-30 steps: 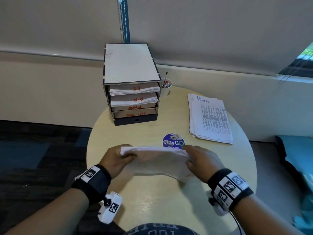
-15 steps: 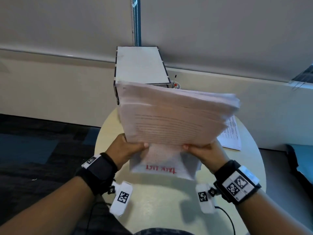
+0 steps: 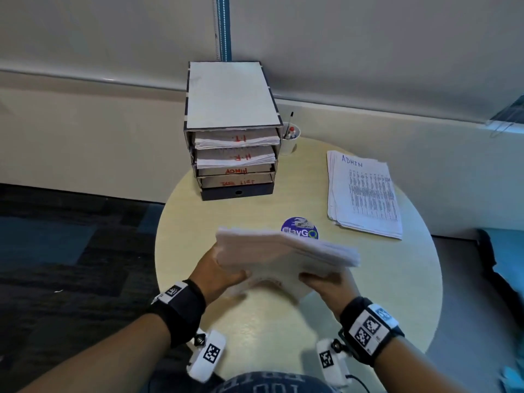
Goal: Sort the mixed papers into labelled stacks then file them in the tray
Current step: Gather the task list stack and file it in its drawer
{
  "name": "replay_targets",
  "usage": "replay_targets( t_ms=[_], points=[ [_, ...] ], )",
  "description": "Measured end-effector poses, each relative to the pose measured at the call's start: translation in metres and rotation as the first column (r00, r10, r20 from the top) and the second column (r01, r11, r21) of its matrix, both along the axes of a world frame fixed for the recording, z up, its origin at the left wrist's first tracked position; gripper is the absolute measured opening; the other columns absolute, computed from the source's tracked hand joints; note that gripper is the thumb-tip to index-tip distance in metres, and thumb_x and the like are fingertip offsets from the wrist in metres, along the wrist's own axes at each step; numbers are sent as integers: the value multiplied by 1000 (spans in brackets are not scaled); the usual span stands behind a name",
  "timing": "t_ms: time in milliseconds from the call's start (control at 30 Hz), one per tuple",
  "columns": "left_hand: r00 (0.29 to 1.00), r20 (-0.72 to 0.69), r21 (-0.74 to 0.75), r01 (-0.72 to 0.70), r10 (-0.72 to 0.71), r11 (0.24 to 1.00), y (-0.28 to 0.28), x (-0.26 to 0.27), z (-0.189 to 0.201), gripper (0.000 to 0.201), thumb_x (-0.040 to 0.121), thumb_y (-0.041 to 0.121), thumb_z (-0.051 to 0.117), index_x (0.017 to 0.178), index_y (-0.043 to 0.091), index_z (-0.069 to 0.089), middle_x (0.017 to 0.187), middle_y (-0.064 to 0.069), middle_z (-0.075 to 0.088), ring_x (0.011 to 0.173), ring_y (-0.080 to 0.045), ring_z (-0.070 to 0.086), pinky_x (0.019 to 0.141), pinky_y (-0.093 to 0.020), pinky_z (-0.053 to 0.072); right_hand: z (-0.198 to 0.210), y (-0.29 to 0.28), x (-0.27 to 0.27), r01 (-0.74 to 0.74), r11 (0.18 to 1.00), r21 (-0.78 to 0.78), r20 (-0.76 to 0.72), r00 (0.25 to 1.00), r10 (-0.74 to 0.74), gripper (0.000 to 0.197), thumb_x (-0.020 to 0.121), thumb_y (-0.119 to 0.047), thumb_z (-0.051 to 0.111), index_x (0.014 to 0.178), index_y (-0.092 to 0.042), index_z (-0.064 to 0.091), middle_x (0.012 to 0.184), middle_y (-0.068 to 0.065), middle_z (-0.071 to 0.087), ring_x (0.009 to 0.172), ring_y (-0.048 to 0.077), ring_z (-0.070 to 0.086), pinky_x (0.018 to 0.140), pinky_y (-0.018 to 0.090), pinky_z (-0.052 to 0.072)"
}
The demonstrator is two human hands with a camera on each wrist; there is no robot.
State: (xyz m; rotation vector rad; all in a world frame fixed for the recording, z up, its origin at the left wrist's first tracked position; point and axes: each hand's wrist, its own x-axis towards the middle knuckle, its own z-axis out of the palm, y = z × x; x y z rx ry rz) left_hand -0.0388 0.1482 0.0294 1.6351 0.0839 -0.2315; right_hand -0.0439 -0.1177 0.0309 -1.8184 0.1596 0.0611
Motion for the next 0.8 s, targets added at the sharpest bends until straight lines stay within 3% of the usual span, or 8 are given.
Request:
replay_targets(
  t_ms=[100,200,333,400,567,667,733,800],
  points=[
    [999,-13,-36,34,-35,999,-3,0,-4,44,61,9,82,103,11,72,96,0,77,90,-11,71,75,-27,56,-4,2,-2,-19,996,-84,-24,1000,17,44,77,9,76,87,-33,71,82,-17,75,78,-7,67,73,19,51],
    [997,-45,-43,53,-55,998,-4,3,-7,45,66,2,86,107,12,71,100,1,76,94,-10,71,80,-30,56,-5,5,2,20,1000,-17,-128,992,-22,39,75,9,75,88,-27,71,81,-10,75,77,5,69,68,22,56],
    [997,-30,2,74,-73,997,-6,10,-4,56,65,15,87,117,23,67,110,1,73,105,-14,68,88,-37,56,3,9,10,28,999,-29,-197,980,-33,5,75,-1,73,79,-4,73,76,7,75,69,18,67,64,32,55],
    [996,-47,2,75,-75,997,-5,13,-6,56,67,16,87,119,23,66,112,2,73,106,-14,67,88,-38,56,1,9,14,34,999,-5,-224,974,-34,3,78,1,72,80,3,72,76,13,75,68,19,67,62,31,55],
    [984,-179,133,38,-14,990,-3,17,-15,33,71,37,81,102,30,72,101,5,75,95,-15,70,87,-41,58,-11,12,15,-4,1000,-18,-311,950,-1,12,80,-3,74,92,-6,74,81,3,77,77,20,72,55,18,51],
    [980,-197,111,33,-10,993,5,29,-15,17,87,30,74,104,28,73,99,8,76,91,-9,71,84,-30,57,-10,2,20,-50,994,95,-310,948,77,20,84,-1,72,101,-11,73,91,1,79,84,25,74,61,27,55],
    [963,-269,-27,22,-28,999,12,37,-18,37,82,36,76,117,23,70,112,4,74,104,-17,69,97,-40,52,-15,-5,18,-130,971,199,-369,908,197,29,86,-4,71,113,-13,68,104,5,77,92,31,73,67,38,58],
    [924,-383,-123,-39,-11,992,21,45,-27,42,83,33,76,122,19,67,119,-2,72,112,-26,66,104,-49,46,-31,-9,11,-117,946,301,-474,843,255,51,72,-19,84,118,-7,65,111,16,74,99,41,70,83,56,57]
  ],
)
